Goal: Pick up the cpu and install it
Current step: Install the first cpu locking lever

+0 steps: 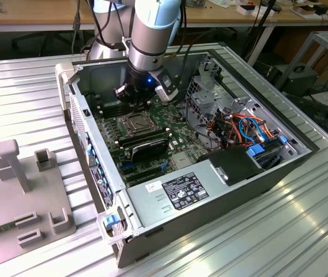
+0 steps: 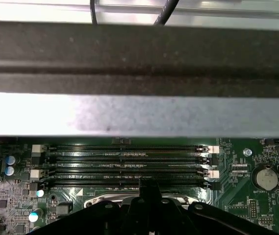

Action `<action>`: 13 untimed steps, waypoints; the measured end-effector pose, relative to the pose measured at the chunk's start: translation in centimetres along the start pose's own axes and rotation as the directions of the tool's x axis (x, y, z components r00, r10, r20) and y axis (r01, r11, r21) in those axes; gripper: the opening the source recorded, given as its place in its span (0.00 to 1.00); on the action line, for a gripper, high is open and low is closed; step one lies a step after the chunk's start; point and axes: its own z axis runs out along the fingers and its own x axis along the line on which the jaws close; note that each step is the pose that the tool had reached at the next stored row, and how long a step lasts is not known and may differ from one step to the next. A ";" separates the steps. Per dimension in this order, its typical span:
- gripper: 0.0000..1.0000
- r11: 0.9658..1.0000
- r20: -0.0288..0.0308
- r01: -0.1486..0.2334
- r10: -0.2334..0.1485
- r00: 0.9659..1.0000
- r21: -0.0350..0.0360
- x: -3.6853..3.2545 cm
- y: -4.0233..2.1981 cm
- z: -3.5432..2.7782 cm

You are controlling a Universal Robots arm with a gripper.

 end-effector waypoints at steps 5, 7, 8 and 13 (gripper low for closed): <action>0.11 1.000 0.000 0.000 0.000 1.000 0.000 -0.07 -0.04 0.27; 0.11 1.000 0.000 0.000 0.000 1.000 0.000 -0.08 -0.07 0.32; 0.11 1.000 0.000 0.000 0.000 1.000 0.000 -0.09 -0.08 0.34; 0.11 1.000 0.000 0.000 0.000 1.000 0.000 -0.09 -0.16 0.42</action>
